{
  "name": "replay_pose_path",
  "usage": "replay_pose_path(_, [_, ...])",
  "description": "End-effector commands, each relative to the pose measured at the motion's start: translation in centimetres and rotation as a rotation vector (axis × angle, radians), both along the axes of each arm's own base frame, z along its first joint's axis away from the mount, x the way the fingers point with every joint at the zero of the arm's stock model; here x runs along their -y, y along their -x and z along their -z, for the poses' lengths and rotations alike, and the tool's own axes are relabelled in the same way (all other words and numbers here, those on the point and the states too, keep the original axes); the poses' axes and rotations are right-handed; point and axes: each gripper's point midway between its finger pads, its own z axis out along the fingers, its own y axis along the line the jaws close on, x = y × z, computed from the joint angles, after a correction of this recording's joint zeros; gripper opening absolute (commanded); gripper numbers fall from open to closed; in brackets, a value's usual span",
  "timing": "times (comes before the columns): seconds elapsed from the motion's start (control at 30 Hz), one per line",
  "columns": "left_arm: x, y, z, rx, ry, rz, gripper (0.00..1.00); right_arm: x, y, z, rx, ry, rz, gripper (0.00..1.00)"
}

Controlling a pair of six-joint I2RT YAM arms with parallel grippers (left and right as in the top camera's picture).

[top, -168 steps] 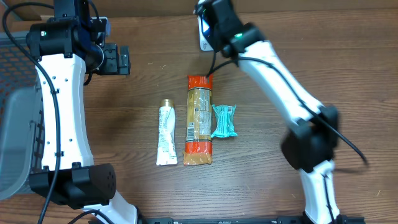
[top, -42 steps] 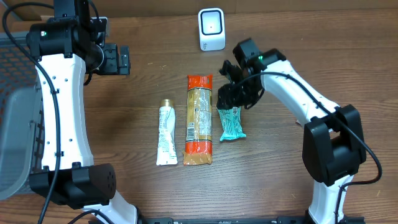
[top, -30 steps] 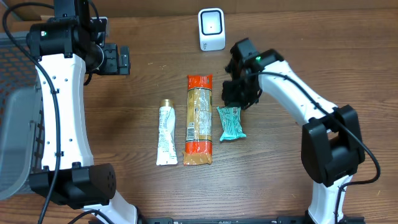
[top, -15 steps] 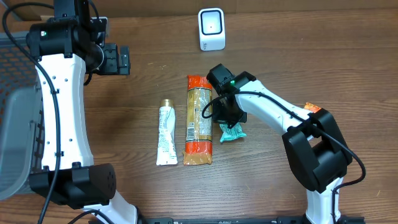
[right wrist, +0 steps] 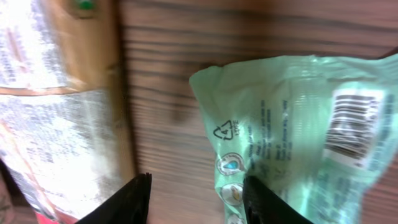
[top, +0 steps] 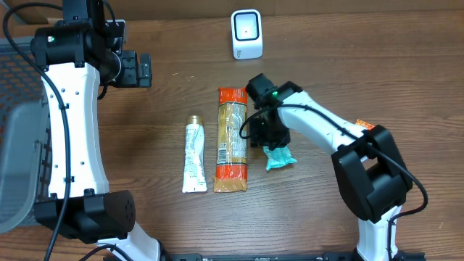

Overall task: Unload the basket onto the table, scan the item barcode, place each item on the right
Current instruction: 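Lift the green wipes pack with the right gripper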

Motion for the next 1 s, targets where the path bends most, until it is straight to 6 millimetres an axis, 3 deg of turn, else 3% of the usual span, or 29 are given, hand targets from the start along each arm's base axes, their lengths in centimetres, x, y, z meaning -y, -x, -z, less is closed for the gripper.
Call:
replay_pose_path(0.0, [0.2, -0.1, 0.3, -0.011, -0.011, 0.022, 1.00, 0.5, -2.6, -5.1, 0.104, -0.075, -0.012, 0.51])
replay_pose_path(0.1, [0.2, -0.1, 0.3, -0.011, -0.011, 0.022, 1.00, 1.4, -2.0, -8.1, 0.125, -0.105, -0.002, 0.53])
replay_pose_path(0.23, [0.2, -0.1, 0.3, -0.011, -0.011, 0.022, 1.00, 0.4, 0.3, -8.9, 0.052, -0.164, -0.033, 0.54])
replay_pose_path(0.47, [0.2, -0.1, 0.3, -0.011, -0.011, 0.022, 1.00, -2.7, 5.2, -4.6, -0.019, -0.169, -0.166, 0.55])
replay_pose_path(0.57, [0.2, -0.1, 0.3, -0.011, -0.011, 0.022, 1.00, -2.8, 6.9, -2.8, -0.045, -0.153, -0.190, 0.56])
replay_pose_path(0.73, [0.2, -0.1, 0.3, -0.011, -0.011, 0.022, 1.00, 0.2, 7.6, -0.4, -0.063, -0.030, -0.152, 0.56])
replay_pose_path(0.97, [0.2, -0.1, 0.3, -0.011, -0.011, 0.022, 1.00, 6.0, 3.6, 0.2, 0.029, 0.134, -0.049, 0.56])
